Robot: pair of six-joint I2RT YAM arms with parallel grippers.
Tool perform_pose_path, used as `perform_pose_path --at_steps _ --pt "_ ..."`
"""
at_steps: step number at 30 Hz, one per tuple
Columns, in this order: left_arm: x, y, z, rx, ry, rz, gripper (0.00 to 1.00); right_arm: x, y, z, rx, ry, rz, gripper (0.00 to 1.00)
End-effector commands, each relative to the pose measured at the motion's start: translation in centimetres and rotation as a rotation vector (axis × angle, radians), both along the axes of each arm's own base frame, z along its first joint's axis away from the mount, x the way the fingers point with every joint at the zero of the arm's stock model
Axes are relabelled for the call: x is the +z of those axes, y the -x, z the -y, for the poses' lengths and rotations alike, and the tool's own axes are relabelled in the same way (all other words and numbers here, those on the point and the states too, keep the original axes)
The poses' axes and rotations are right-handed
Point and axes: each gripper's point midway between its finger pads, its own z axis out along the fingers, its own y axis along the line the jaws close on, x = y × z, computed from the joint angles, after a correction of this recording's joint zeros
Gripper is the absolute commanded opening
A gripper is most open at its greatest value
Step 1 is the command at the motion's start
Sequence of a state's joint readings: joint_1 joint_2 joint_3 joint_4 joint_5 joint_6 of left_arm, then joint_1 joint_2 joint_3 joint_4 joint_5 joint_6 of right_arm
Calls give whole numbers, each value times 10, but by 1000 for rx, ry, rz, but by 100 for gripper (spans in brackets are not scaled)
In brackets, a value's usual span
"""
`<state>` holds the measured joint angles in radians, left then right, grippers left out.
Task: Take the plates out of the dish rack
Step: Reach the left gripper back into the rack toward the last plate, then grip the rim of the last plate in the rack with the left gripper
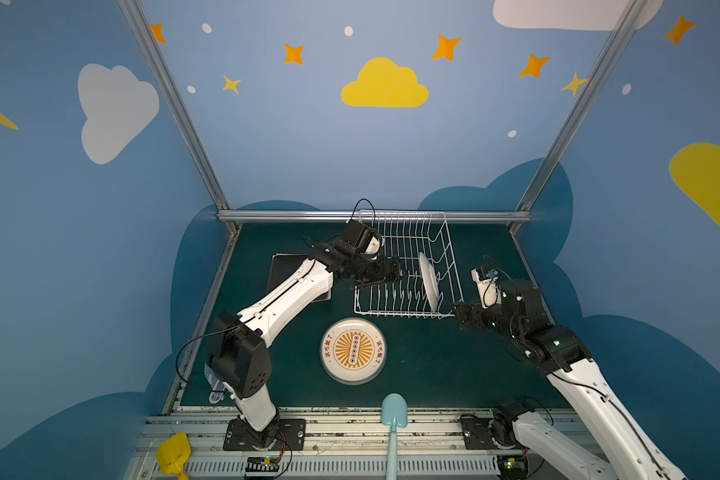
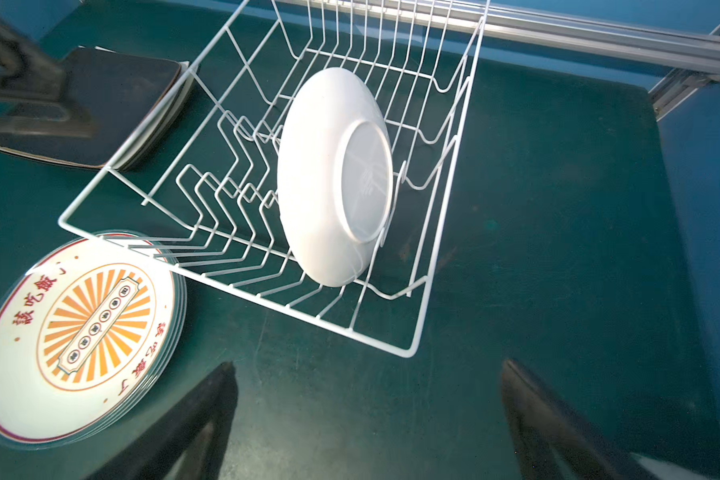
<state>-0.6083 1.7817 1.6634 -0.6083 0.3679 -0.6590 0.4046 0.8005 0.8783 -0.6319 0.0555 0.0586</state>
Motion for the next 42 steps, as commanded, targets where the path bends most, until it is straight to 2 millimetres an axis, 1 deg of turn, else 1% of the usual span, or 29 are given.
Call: perform_pose_path --at_steps 1,5,9,13,18,20,23,25,32,36,40,42 --pt "1 -14 22 -43 28 6 97 12 -1 -5 12 -67 45 98" --pt "-7 -23 47 -101 10 7 94 8 1 4 -22 -43 31 98" --pt "-23 -28 69 -151 -14 -23 91 0 2 6 -26 -39 4 98" --pt "-35 -32 86 -175 -55 -54 87 3 2 6 -23 -46 2 98" --pt "-57 -31 95 -186 -118 -76 81 6 3 10 -35 -36 12 98" --pt "-64 -28 99 -191 -125 -88 77 5 4 11 -36 -35 9 98" --pt "-72 -23 105 -198 -140 -93 76 2 3 11 -41 -48 12 98" --pt "-76 -24 106 -189 -157 -92 75 1 1 10 -46 -59 16 97" --pt "-86 -29 108 -163 -170 -91 63 3 -3 10 -49 -59 25 98" --pt "-93 -32 110 -150 -172 -101 61 4 -1 14 -67 -53 42 97" --pt "-95 -35 112 -125 -173 -95 54 4 0 16 -79 -60 50 97" --pt "-96 -39 111 -105 -188 -82 49 3 0 17 -83 -64 49 97"
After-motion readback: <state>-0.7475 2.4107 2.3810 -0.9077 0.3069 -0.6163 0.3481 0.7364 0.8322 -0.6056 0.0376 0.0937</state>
